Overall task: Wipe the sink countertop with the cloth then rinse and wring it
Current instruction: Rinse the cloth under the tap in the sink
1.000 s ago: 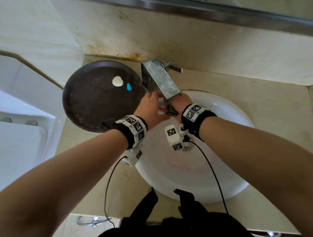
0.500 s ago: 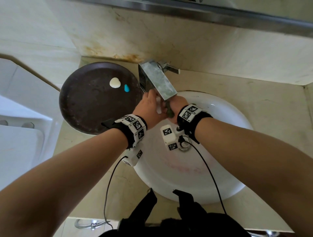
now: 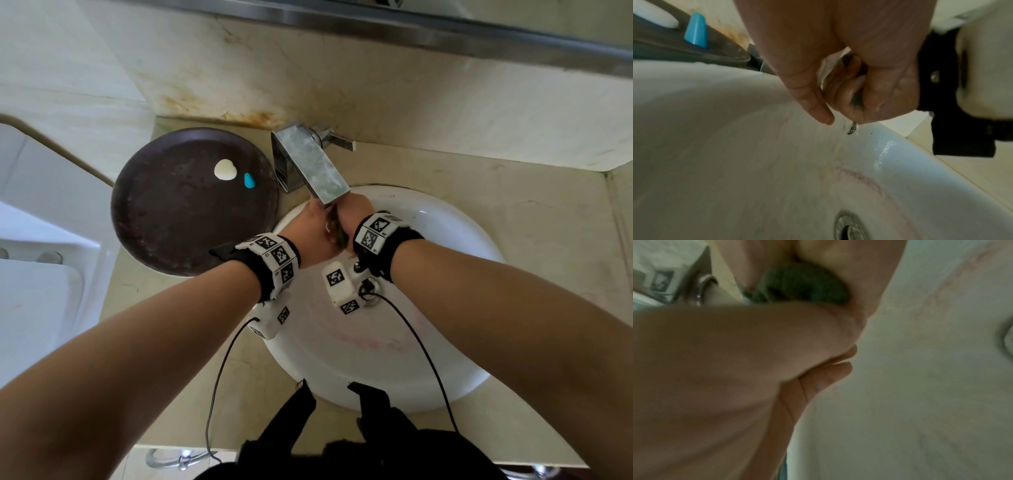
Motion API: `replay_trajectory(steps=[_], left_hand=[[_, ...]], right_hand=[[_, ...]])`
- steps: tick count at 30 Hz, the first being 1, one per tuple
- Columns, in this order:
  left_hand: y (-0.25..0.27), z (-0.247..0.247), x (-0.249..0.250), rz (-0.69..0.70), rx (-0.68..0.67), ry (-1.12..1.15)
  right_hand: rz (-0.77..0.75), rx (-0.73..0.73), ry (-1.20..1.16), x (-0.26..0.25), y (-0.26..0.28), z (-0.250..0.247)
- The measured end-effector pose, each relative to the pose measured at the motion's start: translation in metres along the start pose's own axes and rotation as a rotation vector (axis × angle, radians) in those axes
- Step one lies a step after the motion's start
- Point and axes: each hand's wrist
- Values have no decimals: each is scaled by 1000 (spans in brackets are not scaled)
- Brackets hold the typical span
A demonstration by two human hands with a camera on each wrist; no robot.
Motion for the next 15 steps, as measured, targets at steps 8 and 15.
replay_trajectory(steps=[8,15], left_hand=[[0,-1,27,-101,-57,78],[-15,1,30,-497,139,401]], right_hand=[[233,-109,-435,8,-8,-12],[-293,-31,85,5,-17,-26]])
Point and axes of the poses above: each hand's wrist, its own y-axis away from the middle knuckle, its own z-axis out of the palm, x = y × z, and after that the axes turned 12 degrees about x, right-handed
